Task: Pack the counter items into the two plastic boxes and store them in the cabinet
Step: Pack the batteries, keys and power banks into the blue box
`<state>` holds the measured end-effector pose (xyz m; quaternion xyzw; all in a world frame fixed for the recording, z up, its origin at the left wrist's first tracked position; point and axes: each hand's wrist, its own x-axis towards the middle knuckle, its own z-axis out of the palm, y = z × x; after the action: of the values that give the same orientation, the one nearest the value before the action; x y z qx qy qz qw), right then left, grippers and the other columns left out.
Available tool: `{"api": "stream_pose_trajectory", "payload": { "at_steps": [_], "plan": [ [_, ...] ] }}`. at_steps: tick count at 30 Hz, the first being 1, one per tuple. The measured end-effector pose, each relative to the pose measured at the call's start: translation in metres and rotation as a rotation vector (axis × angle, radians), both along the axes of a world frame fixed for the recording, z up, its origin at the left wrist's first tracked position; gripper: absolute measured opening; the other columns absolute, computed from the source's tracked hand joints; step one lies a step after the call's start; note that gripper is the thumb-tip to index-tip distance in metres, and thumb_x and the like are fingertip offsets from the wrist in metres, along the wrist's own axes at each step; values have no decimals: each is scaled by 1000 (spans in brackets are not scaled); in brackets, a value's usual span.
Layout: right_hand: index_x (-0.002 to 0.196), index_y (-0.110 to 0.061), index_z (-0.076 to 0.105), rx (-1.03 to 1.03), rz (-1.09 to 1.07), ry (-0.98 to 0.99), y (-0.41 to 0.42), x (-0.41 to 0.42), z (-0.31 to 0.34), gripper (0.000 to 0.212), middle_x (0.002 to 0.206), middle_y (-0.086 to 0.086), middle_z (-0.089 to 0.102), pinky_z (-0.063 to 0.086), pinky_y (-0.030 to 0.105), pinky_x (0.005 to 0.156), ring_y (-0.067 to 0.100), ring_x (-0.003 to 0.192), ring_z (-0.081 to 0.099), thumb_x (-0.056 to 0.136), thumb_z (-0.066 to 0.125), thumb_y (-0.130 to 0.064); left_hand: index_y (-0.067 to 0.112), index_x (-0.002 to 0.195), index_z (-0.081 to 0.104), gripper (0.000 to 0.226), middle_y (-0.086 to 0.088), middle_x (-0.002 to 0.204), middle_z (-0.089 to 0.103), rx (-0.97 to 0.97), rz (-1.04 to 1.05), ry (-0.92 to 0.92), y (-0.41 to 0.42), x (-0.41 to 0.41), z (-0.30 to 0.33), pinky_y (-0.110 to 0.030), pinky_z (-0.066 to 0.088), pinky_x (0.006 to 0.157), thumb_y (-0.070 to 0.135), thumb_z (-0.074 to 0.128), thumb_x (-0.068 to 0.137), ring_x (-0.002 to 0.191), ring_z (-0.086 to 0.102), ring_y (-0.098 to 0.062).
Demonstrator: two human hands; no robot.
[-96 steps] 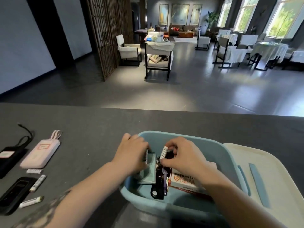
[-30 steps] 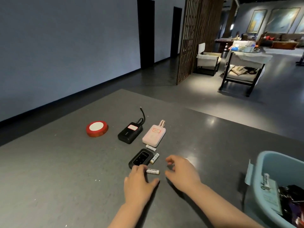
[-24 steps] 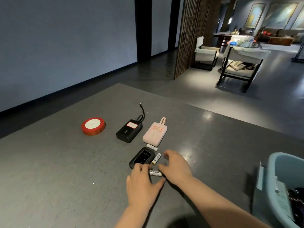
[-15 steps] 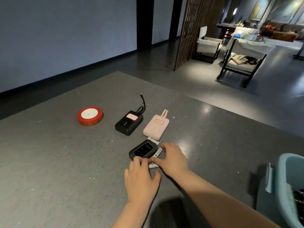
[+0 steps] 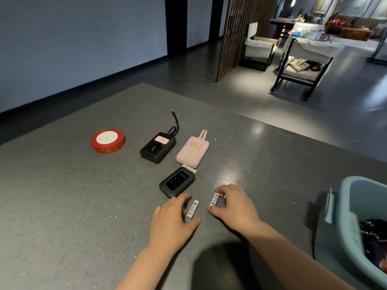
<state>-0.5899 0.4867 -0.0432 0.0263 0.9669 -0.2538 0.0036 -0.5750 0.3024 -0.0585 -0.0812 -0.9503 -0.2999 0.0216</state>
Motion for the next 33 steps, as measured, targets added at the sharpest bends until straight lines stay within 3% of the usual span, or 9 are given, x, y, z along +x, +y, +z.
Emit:
{"api": "stream_pose_trajectory", "payload": {
  "at_steps": [3,6,10,16,21,23,25,29,33],
  "plan": [
    [121,-27,57,-39,8,-9,0,14,-1,49,114,-9,55,42,26,90,10,112,48,77,72,-40,43,132,43,70,16,94,47,1,-119,-118,-7,-5,5,-26,40,83,45,75,70,87,49,-4],
    [126,-29,55,-38,30,-9,-6,21,0,49,119,-8,54,41,26,92,11,116,46,80,68,-38,43,131,47,62,14,100,47,-48,-204,-149,-8,-10,9,-27,41,87,40,73,75,99,52,-8],
    [132,-29,51,-11,65,2,-11,27,2,54,124,-8,52,40,26,95,11,118,44,81,67,-39,47,133,39,61,10,110,46,-156,-309,-180,-7,-16,12,-34,42,92,38,68,80,108,52,-16],
    [118,-29,56,-27,73,-6,-8,33,4,50,113,-10,55,44,26,90,10,108,49,71,73,-36,35,117,48,57,14,111,49,-213,-374,-151,-4,-23,20,-32,41,88,48,75,67,107,50,-8],
    [102,-34,57,-153,0,118,8,51,26,45,97,-17,53,39,17,74,4,93,49,60,74,-35,32,84,51,52,15,84,59,3,-212,-110,6,-5,32,-26,48,67,55,76,44,76,55,-1],
    [102,-34,57,-199,-32,197,20,65,44,46,97,-17,55,35,12,71,0,90,48,59,73,-37,27,75,48,50,9,68,60,132,-145,-77,18,6,43,-18,41,53,47,79,42,62,54,-2],
    [103,-33,59,-248,-64,275,34,87,62,47,98,-19,56,34,7,73,-3,89,48,58,74,-36,23,71,47,49,6,59,58,257,-121,-22,37,18,56,-16,38,50,36,85,43,56,51,-4],
    [108,-35,59,-277,-141,369,80,137,96,49,100,-24,55,37,6,81,-7,94,50,62,75,-37,30,81,56,46,9,71,61,457,-172,82,95,40,86,-11,39,53,20,89,51,61,51,-7],
    [109,-39,58,-274,-296,400,138,181,113,51,103,-25,56,40,10,84,-5,99,51,63,79,-34,36,93,63,49,11,76,62,521,-288,108,155,61,104,-7,38,56,23,90,53,64,51,-4]
  ]
}}
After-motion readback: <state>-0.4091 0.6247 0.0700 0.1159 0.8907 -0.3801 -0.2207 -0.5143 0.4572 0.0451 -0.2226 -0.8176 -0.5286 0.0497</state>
